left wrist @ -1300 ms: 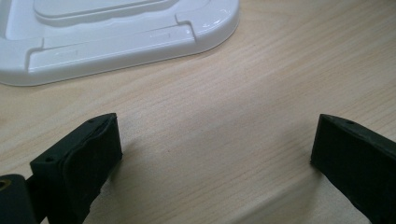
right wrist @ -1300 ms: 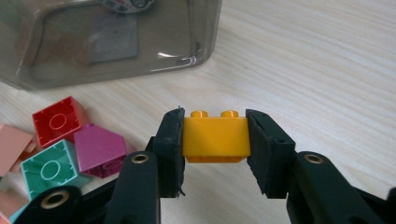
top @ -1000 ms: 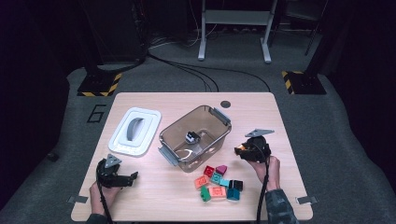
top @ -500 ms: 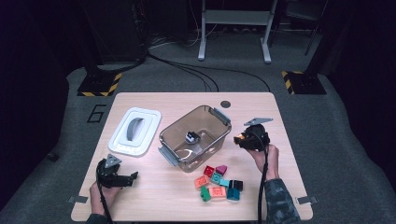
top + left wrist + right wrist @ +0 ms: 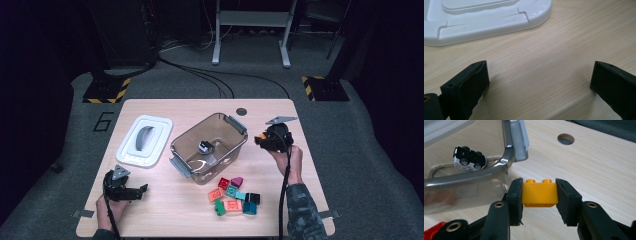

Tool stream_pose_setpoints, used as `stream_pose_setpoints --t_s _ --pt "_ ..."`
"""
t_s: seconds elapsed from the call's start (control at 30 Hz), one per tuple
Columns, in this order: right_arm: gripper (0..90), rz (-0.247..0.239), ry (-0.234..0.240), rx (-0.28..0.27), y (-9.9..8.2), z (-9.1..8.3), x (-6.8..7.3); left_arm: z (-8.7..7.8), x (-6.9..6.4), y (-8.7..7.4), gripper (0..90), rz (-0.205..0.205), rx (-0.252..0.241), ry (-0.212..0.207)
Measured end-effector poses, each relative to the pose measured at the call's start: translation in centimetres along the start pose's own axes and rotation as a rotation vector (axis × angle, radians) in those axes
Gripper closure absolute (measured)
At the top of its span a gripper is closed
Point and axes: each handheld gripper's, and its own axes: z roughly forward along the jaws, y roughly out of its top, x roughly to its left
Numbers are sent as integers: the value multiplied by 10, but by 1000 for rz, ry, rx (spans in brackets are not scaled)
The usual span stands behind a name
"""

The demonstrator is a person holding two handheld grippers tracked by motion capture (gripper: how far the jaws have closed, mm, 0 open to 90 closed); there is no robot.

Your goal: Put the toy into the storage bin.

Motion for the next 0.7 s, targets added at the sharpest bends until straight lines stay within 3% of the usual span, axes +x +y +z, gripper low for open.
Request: stream_pose_setpoints --t_s 0.17,0.23,0.3,0.33,0.7 --pt "591 -17 -15 -14 9 -6 -4 0 0 0 18 3 0 0" --pt "591 3 -23 -21 14 -8 -3 0 0 0 18 4 1 1" --pt "591 -23 -31 -28 17 -10 -6 0 0 0 18 3 0 2" --pt "591 -7 -35 -33 19 -11 -5 0 0 0 18 3 0 1" --pt "591 -42 -61 -70 43 -24 -5 0 0 0 18 3 0 2"
